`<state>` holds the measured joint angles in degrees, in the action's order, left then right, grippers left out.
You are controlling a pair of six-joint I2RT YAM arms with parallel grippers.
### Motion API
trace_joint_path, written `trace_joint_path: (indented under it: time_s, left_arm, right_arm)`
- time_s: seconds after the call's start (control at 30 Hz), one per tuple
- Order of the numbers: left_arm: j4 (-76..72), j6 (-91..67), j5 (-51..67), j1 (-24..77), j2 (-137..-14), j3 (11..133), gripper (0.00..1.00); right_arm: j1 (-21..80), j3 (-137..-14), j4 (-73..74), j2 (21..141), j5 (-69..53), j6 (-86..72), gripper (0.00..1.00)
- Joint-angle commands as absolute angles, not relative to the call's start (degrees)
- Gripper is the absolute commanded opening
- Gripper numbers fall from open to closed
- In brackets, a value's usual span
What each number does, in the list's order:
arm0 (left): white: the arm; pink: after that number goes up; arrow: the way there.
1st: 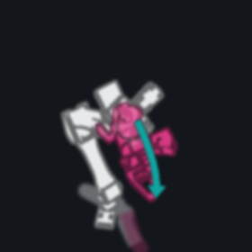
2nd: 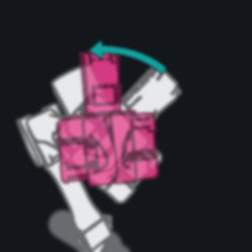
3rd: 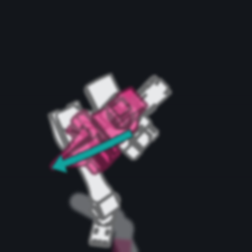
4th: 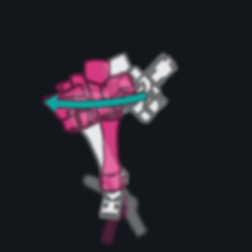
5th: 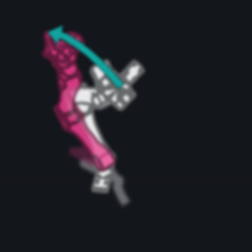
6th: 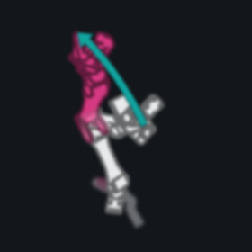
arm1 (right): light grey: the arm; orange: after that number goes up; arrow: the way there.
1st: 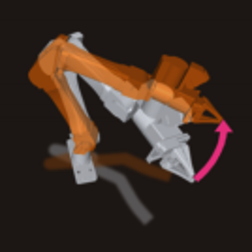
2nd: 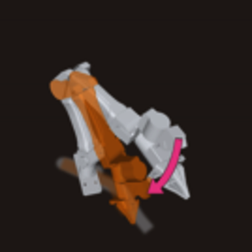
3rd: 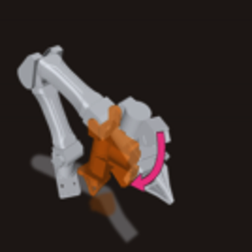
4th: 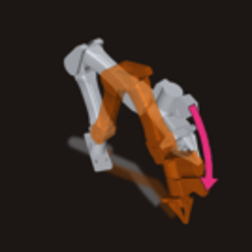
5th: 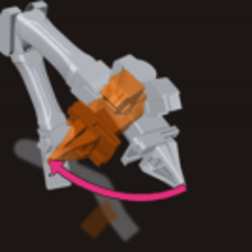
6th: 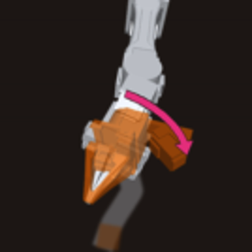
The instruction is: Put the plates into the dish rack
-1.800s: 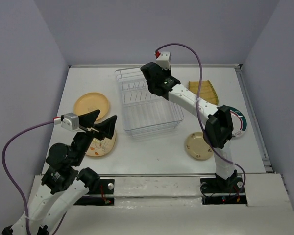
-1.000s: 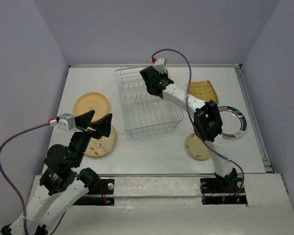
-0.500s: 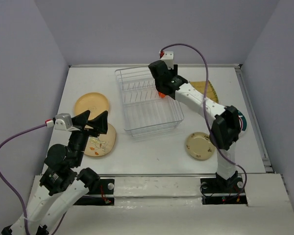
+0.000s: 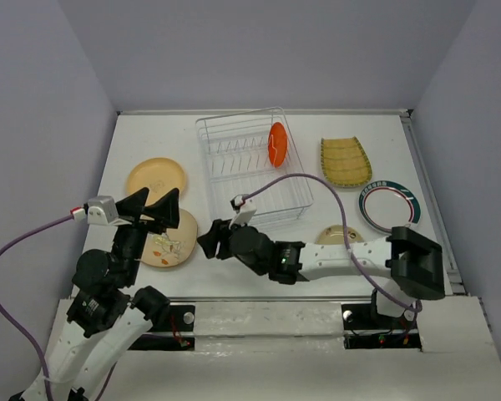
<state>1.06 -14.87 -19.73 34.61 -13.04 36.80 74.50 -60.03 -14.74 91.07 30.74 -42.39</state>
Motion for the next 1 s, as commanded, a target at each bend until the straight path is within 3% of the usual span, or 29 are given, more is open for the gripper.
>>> trace_joint_path:
  time_s: [0.0,0.23,0.37,0.77,0.87,0.9,0.97]
  left_arm:
    - [-2.90,-14.41,-21.79,34.10,-11.34,39.28,0.99]
    - [-4.92,-13.80,-20.04,34.10,-11.86,38.32,0.99]
    - [-5.62,-13.80,-18.19,34.10,-11.43,37.97,0.99]
    - [-6.06,-14.06,-15.38,34.36,-7.74,37.27,0.99]
    - [-6.06,-14.15,-15.64,35.42,-7.12,37.27,0.99]
    - [-6.06,-14.06,-15.73,35.68,-7.03,37.35,0.99]
    - [-5.98,-14.15,-15.73,36.21,-6.68,37.27,0.99]
  right_arm:
    - [78.31,-56.78,-31.54,96.49,34.63,-58.61,0.57]
    - [78.84,-56.51,-37.25,107.83,34.72,-70.04,0.56]
    - [78.84,-60.01,-40.77,115.29,34.37,-73.65,0.63]
    - [75.33,-64.34,-38.06,123.92,27.95,-84.20,0.67]
    - [75.32,-63.72,-38.23,123.49,28.91,-84.81,0.61]
    - [74.63,-63.63,-38.23,123.40,29.26,-84.47,0.51]
    - [73.92,-63.72,-38.14,123.31,29.10,-84.20,0.44]
